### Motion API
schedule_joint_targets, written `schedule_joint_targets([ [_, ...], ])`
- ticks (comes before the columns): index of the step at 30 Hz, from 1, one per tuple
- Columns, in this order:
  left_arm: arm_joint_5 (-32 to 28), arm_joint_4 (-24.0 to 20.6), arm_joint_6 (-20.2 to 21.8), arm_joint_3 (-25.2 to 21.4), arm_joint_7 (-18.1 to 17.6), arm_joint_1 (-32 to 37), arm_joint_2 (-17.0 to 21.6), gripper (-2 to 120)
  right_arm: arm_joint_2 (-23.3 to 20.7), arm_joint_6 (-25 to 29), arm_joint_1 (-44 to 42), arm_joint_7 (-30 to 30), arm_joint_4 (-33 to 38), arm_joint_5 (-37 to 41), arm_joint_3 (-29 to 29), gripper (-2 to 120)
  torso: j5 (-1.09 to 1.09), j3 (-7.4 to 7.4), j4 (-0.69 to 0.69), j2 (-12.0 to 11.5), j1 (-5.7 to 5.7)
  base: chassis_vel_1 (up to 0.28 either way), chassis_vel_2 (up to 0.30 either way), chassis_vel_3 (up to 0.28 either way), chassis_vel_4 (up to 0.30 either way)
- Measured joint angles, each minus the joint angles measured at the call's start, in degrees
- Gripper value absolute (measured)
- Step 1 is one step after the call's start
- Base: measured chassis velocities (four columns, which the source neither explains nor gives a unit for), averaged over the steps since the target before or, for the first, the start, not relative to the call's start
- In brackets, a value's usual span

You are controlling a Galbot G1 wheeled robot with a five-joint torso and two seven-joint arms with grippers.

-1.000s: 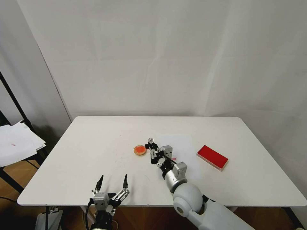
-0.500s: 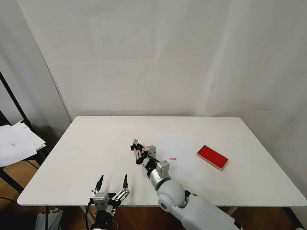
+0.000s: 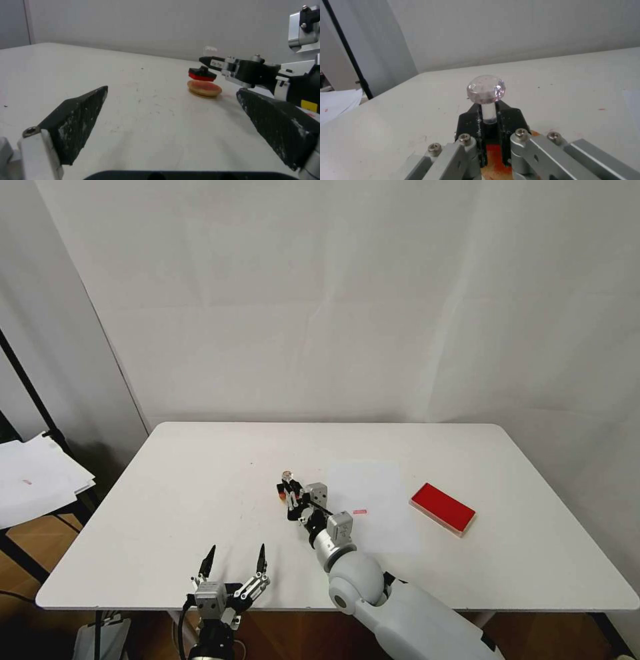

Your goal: Pick up the stamp from the ink pad and place it onto another ink pad.

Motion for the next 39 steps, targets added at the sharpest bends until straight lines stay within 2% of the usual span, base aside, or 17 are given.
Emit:
schedule_joint_targets([
  [30,0.00,0.00,0.00,0.00,0.00,0.00,0.00,102,0.58,0.05,-1.01,0.84,-0.68,-0.83,1.13,7,0.00,0.00,0.00,0.00,0.00,0.000,0.000,0.000,0.000],
  [33,0.00,0.00,0.00,0.00,0.00,0.00,0.00,102,0.65,-0.22,-1.18,1.11,-0.63,-0.88,1.09,19,0.00,0.00,0.00,0.00,0.00,0.000,0.000,0.000,0.000],
  [34,0.00,0.00,0.00,0.00,0.00,0.00,0.00,102,0.65,-0.22,-1.18,1.11,-0.63,-0.88,1.09,19,0.00,0.00,0.00,0.00,0.00,0.000,0.000,0.000,0.000],
  [38,0.00,0.00,0.00,0.00,0.00,0.00,0.00,102,0.74,-0.34,-1.48,1.19,-0.63,-0.89,1.00,37,0.00,0.00,0.00,0.00,0.00,0.000,0.000,0.000,0.000],
  [39,0.00,0.00,0.00,0.00,0.00,0.00,0.00,102,0.74,-0.34,-1.48,1.19,-0.63,-0.89,1.00,37,0.00,0.00,0.00,0.00,0.00,0.000,0.000,0.000,0.000],
])
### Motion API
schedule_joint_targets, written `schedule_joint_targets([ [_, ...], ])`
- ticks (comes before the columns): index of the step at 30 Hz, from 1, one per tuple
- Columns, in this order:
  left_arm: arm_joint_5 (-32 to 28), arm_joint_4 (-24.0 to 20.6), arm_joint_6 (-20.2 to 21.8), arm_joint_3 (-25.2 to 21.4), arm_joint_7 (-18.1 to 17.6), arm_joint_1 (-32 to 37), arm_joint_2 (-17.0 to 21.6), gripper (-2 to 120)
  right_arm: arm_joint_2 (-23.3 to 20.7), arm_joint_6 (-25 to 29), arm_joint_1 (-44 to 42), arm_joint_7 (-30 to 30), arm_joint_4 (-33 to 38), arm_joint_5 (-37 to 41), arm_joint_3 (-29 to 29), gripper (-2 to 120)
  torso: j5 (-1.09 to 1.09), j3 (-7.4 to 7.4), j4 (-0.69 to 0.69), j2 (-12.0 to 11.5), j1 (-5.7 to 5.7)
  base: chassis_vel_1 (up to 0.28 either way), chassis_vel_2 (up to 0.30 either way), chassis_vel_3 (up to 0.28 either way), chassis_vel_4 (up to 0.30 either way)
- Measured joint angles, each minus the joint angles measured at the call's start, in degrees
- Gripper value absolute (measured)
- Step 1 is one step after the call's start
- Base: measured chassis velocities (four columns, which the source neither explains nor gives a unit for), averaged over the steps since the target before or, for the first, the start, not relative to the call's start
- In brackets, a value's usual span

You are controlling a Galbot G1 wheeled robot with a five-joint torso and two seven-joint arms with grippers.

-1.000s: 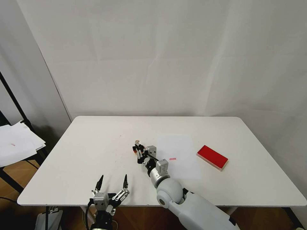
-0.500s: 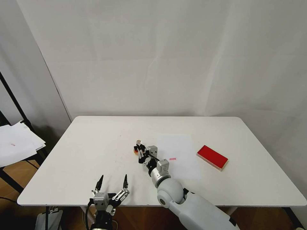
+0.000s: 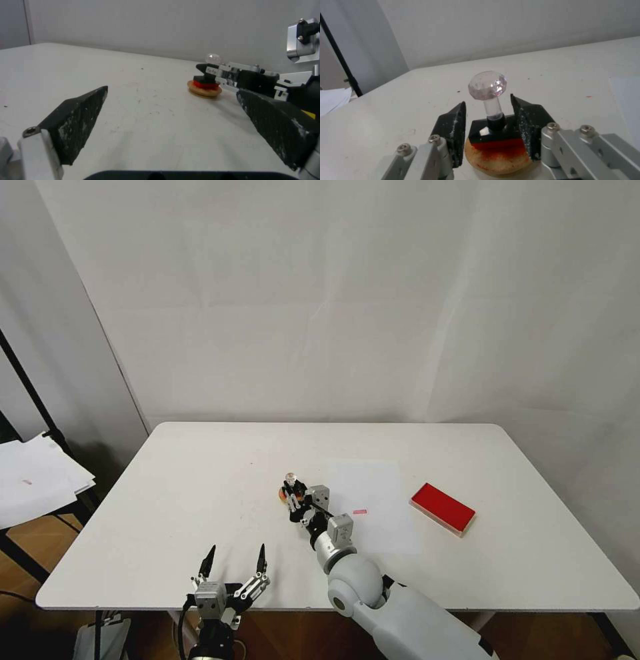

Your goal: Pick up the stamp from the ink pad and place it onto another ink pad.

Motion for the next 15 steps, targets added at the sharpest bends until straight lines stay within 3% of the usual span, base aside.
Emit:
schedule_joint_targets([
  [15,0.00,0.00,0.00,0.00,0.00,0.00,-0.01,102,0.30,-1.33,-0.86,1.37,2.20,-0.66,0.82,96,0.00,0.00,0.01,0.00,0.00,0.000,0.000,0.000,0.000],
])
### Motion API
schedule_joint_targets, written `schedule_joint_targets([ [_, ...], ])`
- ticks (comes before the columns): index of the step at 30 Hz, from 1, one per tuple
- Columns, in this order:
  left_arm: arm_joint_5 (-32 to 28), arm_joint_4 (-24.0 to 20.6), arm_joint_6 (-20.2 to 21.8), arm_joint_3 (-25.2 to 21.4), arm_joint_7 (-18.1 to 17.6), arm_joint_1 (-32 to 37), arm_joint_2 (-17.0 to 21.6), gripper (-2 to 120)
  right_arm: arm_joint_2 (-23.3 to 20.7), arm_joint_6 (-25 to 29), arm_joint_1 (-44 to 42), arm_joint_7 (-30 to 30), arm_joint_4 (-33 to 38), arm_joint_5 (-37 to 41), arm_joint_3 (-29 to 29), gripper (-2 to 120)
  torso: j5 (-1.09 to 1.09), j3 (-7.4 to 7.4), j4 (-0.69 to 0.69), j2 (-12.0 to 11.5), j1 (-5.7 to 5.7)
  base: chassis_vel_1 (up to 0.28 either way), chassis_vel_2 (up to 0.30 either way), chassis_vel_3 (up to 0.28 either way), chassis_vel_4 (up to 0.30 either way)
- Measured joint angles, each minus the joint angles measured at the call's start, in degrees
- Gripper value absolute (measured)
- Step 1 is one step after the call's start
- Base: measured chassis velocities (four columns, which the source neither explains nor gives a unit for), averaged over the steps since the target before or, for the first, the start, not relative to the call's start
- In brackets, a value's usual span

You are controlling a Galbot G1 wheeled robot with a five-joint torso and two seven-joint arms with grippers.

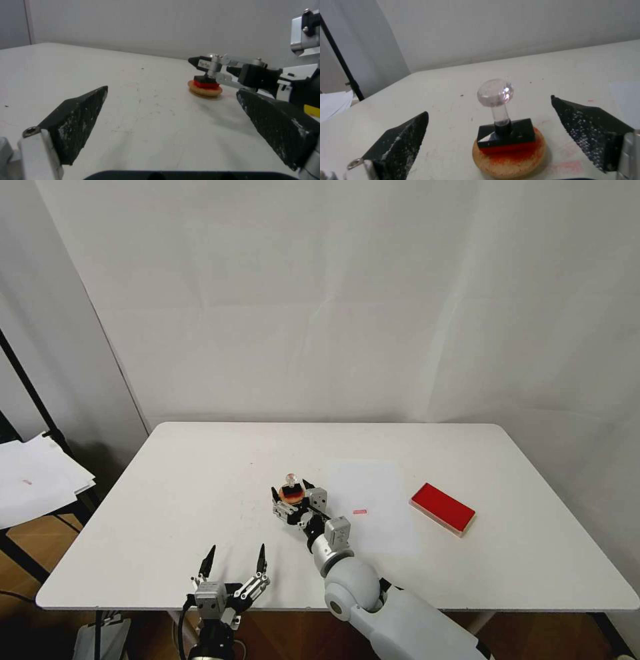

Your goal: Pick up the stamp from the ink pad and place it onto another ink pad.

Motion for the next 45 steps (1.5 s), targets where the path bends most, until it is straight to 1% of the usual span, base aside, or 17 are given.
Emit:
schedule_joint_targets([
  [1,0.00,0.00,0.00,0.00,0.00,0.00,0.00,102,0.00,0.00,0.00,0.00,0.00,0.00,0.00,96,0.00,0.00,0.00,0.00,0.00,0.000,0.000,0.000,0.000],
  [5,0.00,0.00,0.00,0.00,0.00,0.01,0.01,102,-3.72,-4.25,-3.33,2.56,7.87,-1.83,4.57,100,0.00,0.00,0.00,0.00,0.00,0.000,0.000,0.000,0.000],
  [6,0.00,0.00,0.00,0.00,0.00,0.01,0.01,102,-3.72,-4.25,-3.33,2.56,7.87,-1.83,4.57,100,0.00,0.00,0.00,0.00,0.00,0.000,0.000,0.000,0.000],
  [10,0.00,0.00,0.00,-0.01,0.00,0.01,0.00,102,-10.11,-5.54,-11.45,3.35,16.35,-7.51,11.61,100,0.02,0.00,-0.03,0.00,0.00,0.000,0.000,0.000,0.000],
  [11,0.00,0.00,0.00,0.02,0.00,0.00,0.01,102,-11.26,-5.57,-13.68,3.49,17.77,-8.71,13.56,100,0.03,-0.01,-0.01,0.00,0.00,0.000,0.000,0.000,0.000],
  [12,0.00,0.00,0.00,0.02,0.00,0.00,0.01,102,-11.26,-5.57,-13.68,3.49,17.77,-8.71,13.56,100,0.03,-0.01,-0.01,0.00,0.00,0.000,0.000,0.000,0.000],
  [13,0.00,0.00,0.00,0.00,0.00,0.00,-0.01,102,-12.74,-5.61,-17.33,3.58,19.83,-10.92,16.81,100,0.03,-0.01,0.00,0.00,0.00,0.000,0.000,0.000,0.000],
  [14,0.00,-0.01,0.00,-0.01,0.00,0.00,0.01,102,-15.40,-4.12,-30.35,3.57,26.46,-14.87,26.70,100,0.03,-0.01,-0.03,0.00,0.00,0.000,0.000,0.000,0.000],
  [16,0.00,0.00,0.00,0.02,0.00,0.00,0.01,102,-15.25,-2.53,-37.59,3.49,29.71,-17.38,31.39,100,0.03,-0.01,-0.03,0.01,-0.02,0.000,0.000,0.000,0.000],
  [17,0.00,0.00,0.00,0.02,0.00,0.00,0.01,102,-15.25,-2.53,-37.59,3.49,29.71,-17.38,31.39,100,0.03,-0.01,-0.03,0.01,-0.02,0.000,0.000,0.000,0.000],
  [21,0.00,0.00,0.00,0.00,0.00,0.00,0.01,102,-12.24,1.57,-50.39,2.26,33.88,-22.29,39.02,100,0.02,-0.01,0.00,0.01,-0.02,0.000,0.000,0.000,0.000],
  [22,0.00,0.00,0.00,0.00,0.00,0.00,0.01,102,-12.24,1.57,-50.39,2.26,33.88,-22.29,39.02,100,0.02,-0.01,0.00,0.01,-0.02,0.000,0.000,0.000,0.000],
  [26,0.00,0.00,0.00,0.00,0.00,0.00,0.00,102,-9.50,7.28,-58.98,0.62,34.27,-27.56,40.78,100,0.00,-0.01,-0.02,0.01,-0.02,0.000,0.000,0.000,0.000],
  [28,0.00,0.00,0.00,0.00,0.00,0.00,0.01,102,-8.89,8.24,-59.94,0.25,34.24,-28.67,40.73,100,0.00,-0.01,-0.02,0.01,-0.02,0.000,0.000,0.000,0.000],
  [32,0.00,0.00,0.00,0.00,0.00,0.00,0.01,102,-5.44,11.41,-61.06,-1.28,32.77,-31.99,39.00,100,-0.01,-0.01,-0.01,0.01,-0.01,0.000,0.000,0.000,0.000],
  [40,0.00,0.00,0.00,0.00,0.00,0.00,0.01,102,-2.16,12.18,-59.34,-1.85,31.33,-32.12,37.29,100,0.00,0.00,-0.01,0.01,0.00,0.000,0.000,0.000,0.000],
  [45,0.00,0.00,0.00,0.00,0.00,0.00,0.01,102,-2.46,12.22,-58.41,-2.01,30.40,-31.29,37.38,100,0.00,0.00,-0.01,0.01,0.00,0.000,0.000,0.000,0.000],
])
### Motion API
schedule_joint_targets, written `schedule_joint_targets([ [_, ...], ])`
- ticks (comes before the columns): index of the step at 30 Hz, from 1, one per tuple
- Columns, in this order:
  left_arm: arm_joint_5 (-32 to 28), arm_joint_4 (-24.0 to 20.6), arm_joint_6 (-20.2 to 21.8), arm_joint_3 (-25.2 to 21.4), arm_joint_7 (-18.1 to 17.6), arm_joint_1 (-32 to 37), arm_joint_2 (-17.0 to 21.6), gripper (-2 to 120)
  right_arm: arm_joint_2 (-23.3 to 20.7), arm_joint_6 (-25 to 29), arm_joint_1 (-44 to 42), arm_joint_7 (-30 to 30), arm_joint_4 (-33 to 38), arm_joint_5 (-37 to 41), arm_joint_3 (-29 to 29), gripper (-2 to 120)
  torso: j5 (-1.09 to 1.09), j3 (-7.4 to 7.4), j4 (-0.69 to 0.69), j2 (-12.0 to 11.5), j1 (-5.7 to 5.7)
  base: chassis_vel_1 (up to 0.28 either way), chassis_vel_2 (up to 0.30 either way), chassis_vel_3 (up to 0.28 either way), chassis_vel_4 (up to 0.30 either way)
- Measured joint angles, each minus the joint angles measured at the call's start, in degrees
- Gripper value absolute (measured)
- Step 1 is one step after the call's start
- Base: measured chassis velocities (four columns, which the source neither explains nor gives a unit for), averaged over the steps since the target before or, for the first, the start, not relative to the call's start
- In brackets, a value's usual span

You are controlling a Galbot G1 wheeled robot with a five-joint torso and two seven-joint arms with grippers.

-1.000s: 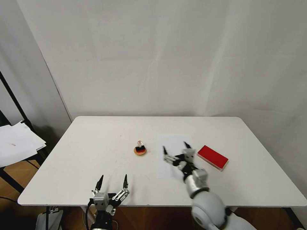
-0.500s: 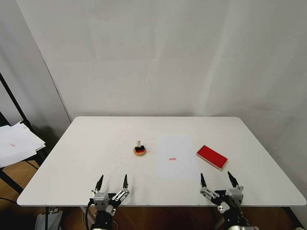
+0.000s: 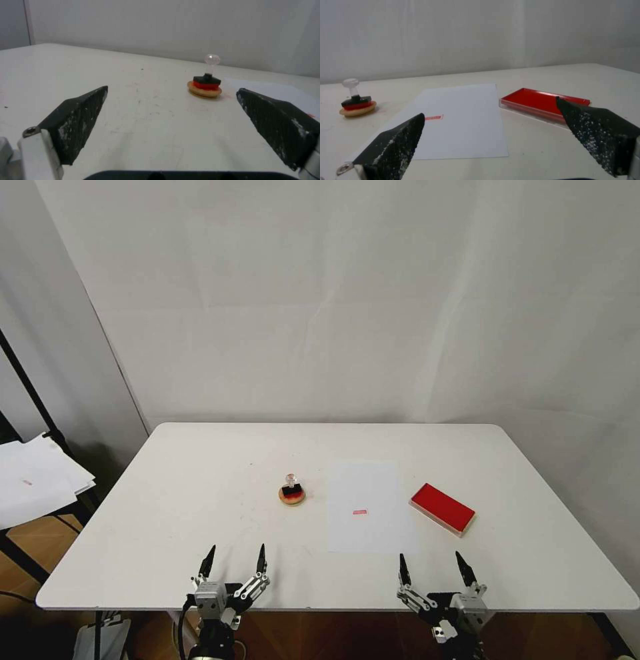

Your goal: Pick up the stamp from the ink pad and place it onto another ink pad.

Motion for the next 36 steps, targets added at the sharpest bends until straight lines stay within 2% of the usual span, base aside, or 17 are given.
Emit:
schedule_joint_targets([
  [36,0.00,0.00,0.00,0.00,0.00,0.00,0.00,102,-1.43,-1.30,2.28,0.18,-0.54,2.95,-0.12,100,0.00,0.00,0.00,-0.01,0.00,0.000,0.000,0.000,0.000],
])
